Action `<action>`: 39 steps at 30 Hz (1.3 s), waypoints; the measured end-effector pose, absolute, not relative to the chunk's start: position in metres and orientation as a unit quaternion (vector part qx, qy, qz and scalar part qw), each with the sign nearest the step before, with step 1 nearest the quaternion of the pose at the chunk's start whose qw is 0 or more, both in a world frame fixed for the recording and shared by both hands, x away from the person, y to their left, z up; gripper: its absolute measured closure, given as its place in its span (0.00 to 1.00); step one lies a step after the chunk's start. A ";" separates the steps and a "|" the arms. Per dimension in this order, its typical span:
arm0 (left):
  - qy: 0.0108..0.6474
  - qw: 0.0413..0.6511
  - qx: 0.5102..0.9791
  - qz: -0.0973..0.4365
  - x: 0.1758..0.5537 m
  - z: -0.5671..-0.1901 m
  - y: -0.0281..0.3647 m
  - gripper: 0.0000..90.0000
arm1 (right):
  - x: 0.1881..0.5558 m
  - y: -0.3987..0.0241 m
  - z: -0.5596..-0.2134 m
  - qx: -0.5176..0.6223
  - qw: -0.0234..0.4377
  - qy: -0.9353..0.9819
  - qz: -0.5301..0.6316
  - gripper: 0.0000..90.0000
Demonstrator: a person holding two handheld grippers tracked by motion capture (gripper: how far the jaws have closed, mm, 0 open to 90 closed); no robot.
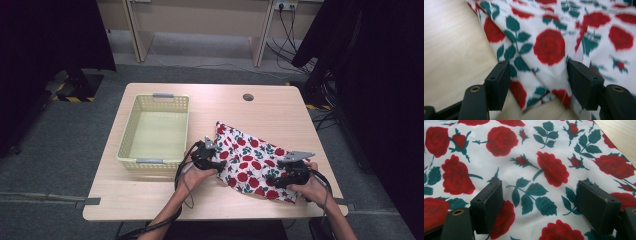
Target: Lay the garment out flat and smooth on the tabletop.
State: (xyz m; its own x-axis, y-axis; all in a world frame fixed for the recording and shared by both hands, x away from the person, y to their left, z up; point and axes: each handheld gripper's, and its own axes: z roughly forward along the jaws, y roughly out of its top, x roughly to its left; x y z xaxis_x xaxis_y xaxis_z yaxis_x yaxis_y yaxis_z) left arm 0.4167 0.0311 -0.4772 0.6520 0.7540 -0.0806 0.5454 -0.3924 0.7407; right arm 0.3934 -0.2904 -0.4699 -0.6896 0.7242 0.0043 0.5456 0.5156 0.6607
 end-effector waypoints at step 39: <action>0.349 0.413 0.832 0.122 0.356 -0.466 0.017 0.32 | 0.339 -0.313 -0.459 0.453 0.160 0.816 0.321 0.10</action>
